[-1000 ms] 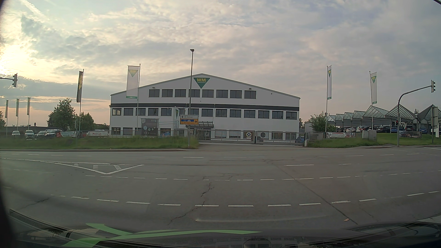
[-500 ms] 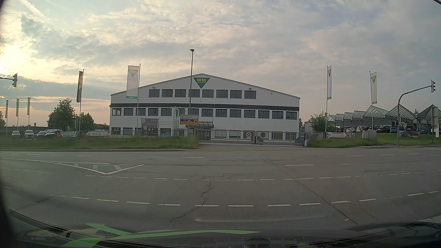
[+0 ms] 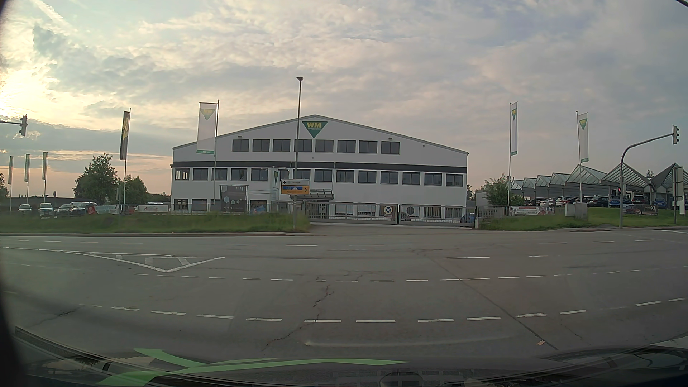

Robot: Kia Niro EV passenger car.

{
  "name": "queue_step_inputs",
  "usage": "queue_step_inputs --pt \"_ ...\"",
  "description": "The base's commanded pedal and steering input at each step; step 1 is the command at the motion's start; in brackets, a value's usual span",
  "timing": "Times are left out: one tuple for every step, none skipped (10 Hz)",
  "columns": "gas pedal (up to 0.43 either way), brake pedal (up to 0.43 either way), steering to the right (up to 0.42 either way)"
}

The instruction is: Follow the waypoints while adhering to traffic rules and regulations

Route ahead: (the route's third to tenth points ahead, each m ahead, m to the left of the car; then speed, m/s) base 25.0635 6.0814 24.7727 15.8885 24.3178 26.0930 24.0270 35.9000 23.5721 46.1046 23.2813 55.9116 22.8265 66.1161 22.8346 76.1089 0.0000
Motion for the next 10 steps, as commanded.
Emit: queue_step_inputs --pt "0.000 0.384 -0.025" --pt "0.000 0.384 -0.025" --pt "0.000 0.384 -0.025" --pt "0.000 0.384 -0.025" --pt "0.000 0.384 -0.025" --pt "0.000 0.384 -0.025" --pt "0.000 0.384 -0.025" --pt "0.000 0.384 -0.025" --pt "0.000 0.384 -0.025" --pt "0.000 0.384 -0.025"
